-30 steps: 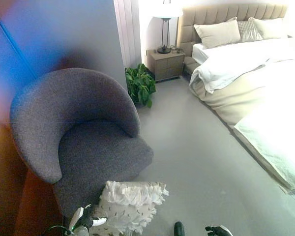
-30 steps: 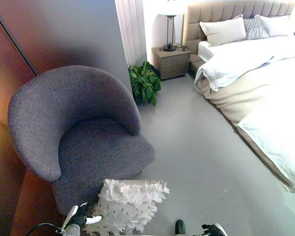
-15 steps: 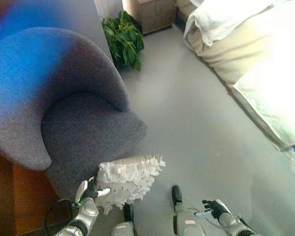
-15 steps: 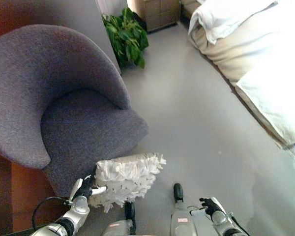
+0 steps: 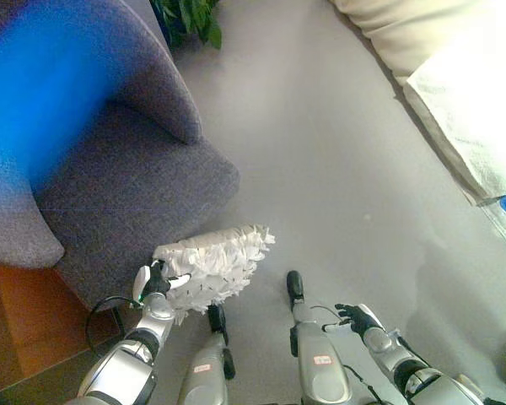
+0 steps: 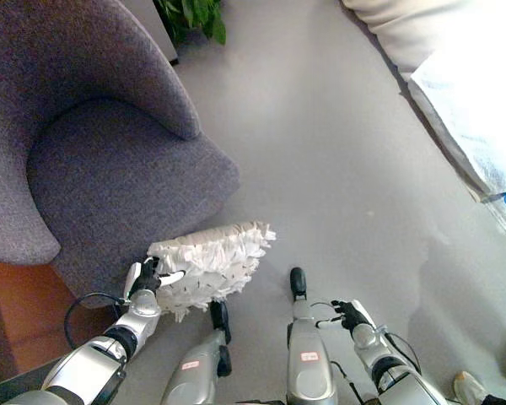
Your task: Pick up the pillow and put it on the sofa.
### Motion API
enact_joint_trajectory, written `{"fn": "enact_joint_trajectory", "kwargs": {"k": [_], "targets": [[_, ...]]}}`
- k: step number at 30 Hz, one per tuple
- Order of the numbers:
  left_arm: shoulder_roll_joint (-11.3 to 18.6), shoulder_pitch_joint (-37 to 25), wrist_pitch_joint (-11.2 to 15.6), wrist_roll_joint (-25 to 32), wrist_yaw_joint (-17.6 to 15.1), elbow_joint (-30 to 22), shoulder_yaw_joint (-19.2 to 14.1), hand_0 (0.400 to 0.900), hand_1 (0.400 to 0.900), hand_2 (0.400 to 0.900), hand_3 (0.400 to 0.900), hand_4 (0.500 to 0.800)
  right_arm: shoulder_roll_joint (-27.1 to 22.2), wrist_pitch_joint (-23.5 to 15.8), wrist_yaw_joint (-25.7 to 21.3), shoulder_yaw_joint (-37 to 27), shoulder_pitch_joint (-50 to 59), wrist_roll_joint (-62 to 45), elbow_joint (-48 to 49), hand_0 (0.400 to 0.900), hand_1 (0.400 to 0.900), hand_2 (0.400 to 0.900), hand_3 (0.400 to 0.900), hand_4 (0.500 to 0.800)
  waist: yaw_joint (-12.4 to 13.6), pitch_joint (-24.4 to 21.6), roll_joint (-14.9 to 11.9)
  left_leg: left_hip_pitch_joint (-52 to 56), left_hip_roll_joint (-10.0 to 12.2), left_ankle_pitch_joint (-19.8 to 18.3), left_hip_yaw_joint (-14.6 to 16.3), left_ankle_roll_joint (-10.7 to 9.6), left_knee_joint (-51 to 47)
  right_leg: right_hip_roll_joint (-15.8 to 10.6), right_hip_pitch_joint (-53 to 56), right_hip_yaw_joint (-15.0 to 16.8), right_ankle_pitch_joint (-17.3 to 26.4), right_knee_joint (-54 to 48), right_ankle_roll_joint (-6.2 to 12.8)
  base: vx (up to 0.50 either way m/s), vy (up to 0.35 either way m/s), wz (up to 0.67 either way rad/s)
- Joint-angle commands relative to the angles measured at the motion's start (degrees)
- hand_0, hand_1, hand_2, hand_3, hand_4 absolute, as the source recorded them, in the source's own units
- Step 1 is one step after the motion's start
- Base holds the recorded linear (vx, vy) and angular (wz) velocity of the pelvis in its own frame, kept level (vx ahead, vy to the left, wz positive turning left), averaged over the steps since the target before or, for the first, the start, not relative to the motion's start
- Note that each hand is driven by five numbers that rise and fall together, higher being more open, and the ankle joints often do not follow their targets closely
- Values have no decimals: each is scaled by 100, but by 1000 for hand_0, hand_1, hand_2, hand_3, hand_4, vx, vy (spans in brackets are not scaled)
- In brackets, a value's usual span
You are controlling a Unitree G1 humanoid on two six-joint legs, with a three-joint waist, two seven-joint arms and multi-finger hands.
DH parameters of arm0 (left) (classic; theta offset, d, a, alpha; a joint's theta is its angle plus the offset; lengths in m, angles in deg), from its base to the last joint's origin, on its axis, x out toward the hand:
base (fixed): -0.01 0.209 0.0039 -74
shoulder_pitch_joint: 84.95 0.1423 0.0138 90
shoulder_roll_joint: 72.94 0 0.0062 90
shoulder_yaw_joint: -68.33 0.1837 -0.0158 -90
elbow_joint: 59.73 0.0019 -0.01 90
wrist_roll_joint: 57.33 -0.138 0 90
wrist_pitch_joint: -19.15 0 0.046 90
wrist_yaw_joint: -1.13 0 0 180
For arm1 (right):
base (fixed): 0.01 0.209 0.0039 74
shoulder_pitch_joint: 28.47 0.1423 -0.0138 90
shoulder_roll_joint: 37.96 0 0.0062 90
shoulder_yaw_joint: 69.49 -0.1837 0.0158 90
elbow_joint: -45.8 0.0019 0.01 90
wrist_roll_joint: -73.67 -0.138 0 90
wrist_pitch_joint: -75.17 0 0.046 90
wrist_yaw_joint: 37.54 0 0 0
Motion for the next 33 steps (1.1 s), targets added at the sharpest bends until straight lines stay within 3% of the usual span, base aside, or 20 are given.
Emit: {"fn": "enact_joint_trajectory", "kwargs": {"k": [1,15,16,18,33], "targets": [[440,-514,-3,273,-76,308,-143,900,900,900,900,800,-77,29,-135,416,336,-133,292,900,900,900,900,800,-183,310,-130,-962,-243,-164,4,415,1005,124,-245,63,-616,739,-30,-71,-18,5],[723,-1305,-33,686,-226,513,-230,900,900,900,900,800,-93,149,-333,626,713,-366,875,900,900,900,900,800,-348,391,-336,-1747,-179,-134,98,344,1363,176,-1012,20,-484,914,-46,-46,-24,3],[733,-1371,-52,701,-225,538,-216,651,651,651,651,651,-91,172,-341,650,731,-404,898,900,900,900,900,800,-361,391,-345,-1796,-172,-121,108,338,1377,173,-1059,13,-476,929,-44,0,0,0],[757,-1442,-62,683,-248,577,-202,400,400,400,400,500,-108,177,-329,659,723,-439,928,900,900,900,900,800,-372,391,-348,-1843,-152,-135,116,328,1400,184,-1108,4,-490,953,-45,0,0,0],[900,-1797,-109,677,-193,697,-144,400,400,400,400,500,-90,109,-380,696,677,-595,1078,900,900,900,900,800,-473,391,-469,-2098,-94,-170,129,296,1530,210,-1348,-60,-425,957,-48,0,0,0]]}}
